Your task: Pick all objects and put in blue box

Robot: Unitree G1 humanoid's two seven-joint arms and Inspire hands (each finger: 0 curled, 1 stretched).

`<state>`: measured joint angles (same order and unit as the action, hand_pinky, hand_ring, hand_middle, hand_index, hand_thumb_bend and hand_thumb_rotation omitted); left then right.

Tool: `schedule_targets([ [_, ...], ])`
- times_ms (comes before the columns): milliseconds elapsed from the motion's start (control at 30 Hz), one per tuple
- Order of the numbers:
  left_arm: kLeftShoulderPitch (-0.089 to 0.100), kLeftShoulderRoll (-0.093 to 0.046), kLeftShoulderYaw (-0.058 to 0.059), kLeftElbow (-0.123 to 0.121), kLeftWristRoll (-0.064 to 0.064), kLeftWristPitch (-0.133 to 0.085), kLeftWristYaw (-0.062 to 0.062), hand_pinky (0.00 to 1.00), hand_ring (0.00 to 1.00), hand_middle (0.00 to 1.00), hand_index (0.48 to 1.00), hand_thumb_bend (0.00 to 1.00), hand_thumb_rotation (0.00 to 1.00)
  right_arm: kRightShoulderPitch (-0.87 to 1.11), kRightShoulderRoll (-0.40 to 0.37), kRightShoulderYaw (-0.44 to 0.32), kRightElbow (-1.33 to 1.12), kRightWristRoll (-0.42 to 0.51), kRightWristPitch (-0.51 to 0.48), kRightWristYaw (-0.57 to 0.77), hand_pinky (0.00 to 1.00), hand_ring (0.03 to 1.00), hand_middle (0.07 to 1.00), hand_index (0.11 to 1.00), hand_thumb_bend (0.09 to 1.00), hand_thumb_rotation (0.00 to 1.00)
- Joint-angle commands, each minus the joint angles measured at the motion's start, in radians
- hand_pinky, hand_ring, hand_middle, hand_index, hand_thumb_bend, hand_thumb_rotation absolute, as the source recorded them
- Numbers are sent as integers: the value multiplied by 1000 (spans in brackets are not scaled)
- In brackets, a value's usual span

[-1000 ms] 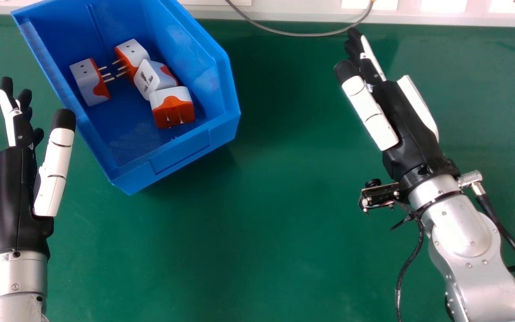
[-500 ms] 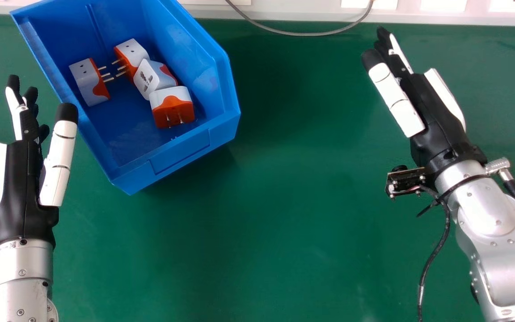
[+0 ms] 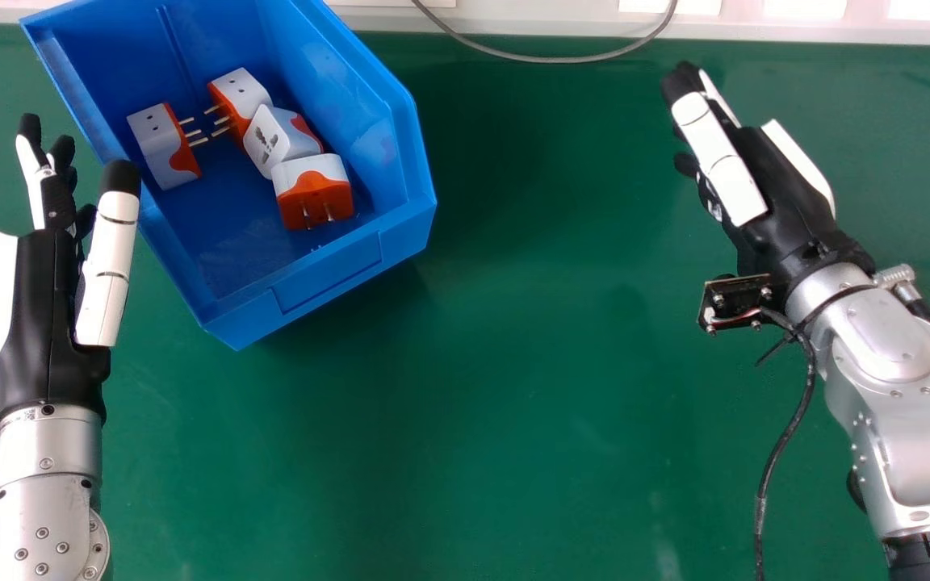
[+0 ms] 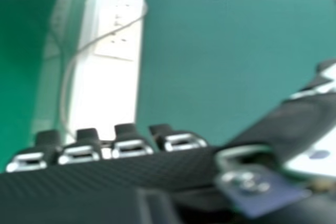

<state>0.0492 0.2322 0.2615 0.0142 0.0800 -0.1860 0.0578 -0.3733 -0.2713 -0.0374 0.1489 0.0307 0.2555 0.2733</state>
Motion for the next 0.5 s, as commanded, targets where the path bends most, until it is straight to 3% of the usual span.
schedule_targets([
  [0,22,-6,1,-47,1,-4,5,948,1000,1000,1000,530,1000,6,-59,-21,-53,0,-13,28,978,1000,1000,1000,361,1000],
  [167,20,-8,0,-60,0,13,6,948,1000,1000,1000,493,1000,20,-105,-23,19,-27,-126,37,928,1000,1000,1000,390,1000],
  [300,9,-8,0,-44,2,12,12,949,1000,1000,1000,508,1000,-13,-105,-4,96,-21,-179,75,942,1000,1000,1000,420,1000],
  [467,-6,0,2,-1,0,-13,13,951,1000,1000,1000,533,1000,-30,-74,-34,178,-5,-312,64,993,1000,1000,1000,528,1000],
])
